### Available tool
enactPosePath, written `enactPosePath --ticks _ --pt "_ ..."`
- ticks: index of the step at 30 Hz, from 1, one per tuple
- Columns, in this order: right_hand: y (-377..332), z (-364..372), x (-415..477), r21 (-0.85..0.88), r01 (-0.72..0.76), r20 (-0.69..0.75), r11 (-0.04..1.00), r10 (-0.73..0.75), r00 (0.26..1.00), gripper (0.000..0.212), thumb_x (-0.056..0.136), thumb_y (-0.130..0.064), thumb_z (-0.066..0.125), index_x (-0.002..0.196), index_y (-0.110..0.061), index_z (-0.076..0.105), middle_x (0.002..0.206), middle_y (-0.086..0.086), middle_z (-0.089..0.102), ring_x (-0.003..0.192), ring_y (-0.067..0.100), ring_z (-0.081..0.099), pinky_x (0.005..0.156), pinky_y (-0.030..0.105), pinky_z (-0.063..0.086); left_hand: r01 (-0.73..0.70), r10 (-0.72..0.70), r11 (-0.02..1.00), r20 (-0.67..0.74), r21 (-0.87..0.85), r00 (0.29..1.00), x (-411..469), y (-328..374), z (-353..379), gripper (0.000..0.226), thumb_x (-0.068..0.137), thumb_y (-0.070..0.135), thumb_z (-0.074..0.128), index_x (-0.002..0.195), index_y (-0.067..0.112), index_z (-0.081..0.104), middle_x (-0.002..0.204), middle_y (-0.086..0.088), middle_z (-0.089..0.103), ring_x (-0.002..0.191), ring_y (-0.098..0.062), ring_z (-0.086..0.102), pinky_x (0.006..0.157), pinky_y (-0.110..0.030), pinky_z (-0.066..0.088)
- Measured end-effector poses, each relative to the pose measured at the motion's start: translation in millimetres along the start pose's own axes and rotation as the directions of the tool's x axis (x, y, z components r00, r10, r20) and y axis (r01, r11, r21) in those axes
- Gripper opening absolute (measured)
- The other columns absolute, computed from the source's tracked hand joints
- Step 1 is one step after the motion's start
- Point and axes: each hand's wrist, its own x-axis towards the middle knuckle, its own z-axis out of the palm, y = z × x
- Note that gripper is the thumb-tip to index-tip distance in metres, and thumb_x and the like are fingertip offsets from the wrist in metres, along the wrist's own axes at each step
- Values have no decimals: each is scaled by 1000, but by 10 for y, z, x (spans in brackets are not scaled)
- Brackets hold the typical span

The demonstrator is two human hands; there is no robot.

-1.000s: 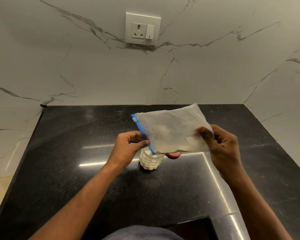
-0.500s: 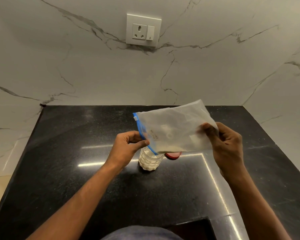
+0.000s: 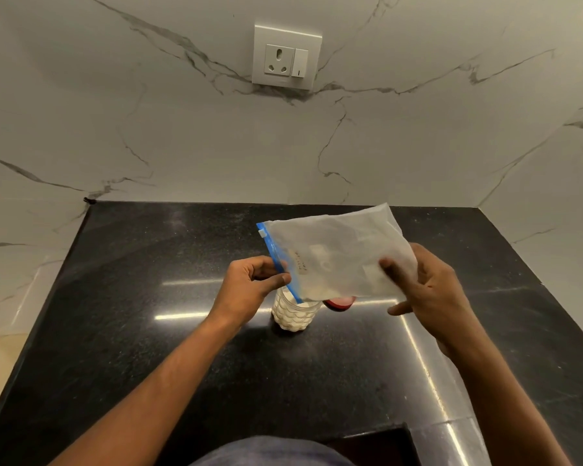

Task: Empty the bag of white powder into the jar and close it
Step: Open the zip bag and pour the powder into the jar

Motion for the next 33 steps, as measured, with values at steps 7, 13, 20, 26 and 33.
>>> enactPosePath --ticks 7,13,20,26,33 --pt "75 -73 -84 28 15 -87 1000 -12 996 23 85 -13 79 107 -21 75 102 2 80 95 24 78 86 47 65 24 -23 1000 -33 15 999 7 -44 -11 20 90 5 81 108 13 81 103 3 85 98 -10 81 79 -17 62" --pt "54 15 -108 -78 66 -156 995 -78 985 28 84 -40 71 92 -15 79 83 9 79 77 39 74 72 58 64 36 -35 999 -42 18 998 8 -58 -24 20 90 6 81 109 13 81 102 4 85 98 -9 81 77 -15 61" --pt "-42 20 -100 0 166 -95 986 -165 982 18 80 -29 74 94 -19 77 116 1 72 103 11 72 89 36 64 30 -29 999 -52 29 998 19 -62 -36 19 90 6 82 107 13 81 100 3 85 95 -9 81 77 -14 61" --pt "-57 78 -118 -29 190 -118 981 -192 974 43 69 -44 84 108 -32 71 111 -2 74 102 25 74 79 42 63 36 -33 998 -47 46 998 10 -61 -24 20 90 7 82 109 13 81 102 3 85 96 -8 81 77 -16 62" --pt "-11 130 -61 -96 305 -134 947 -316 939 31 95 -6 69 108 -34 73 100 -21 78 89 9 75 75 25 64 48 -46 998 -45 44 998 -8 -67 -9 20 90 5 81 104 19 81 99 10 84 95 -6 80 73 -12 60"
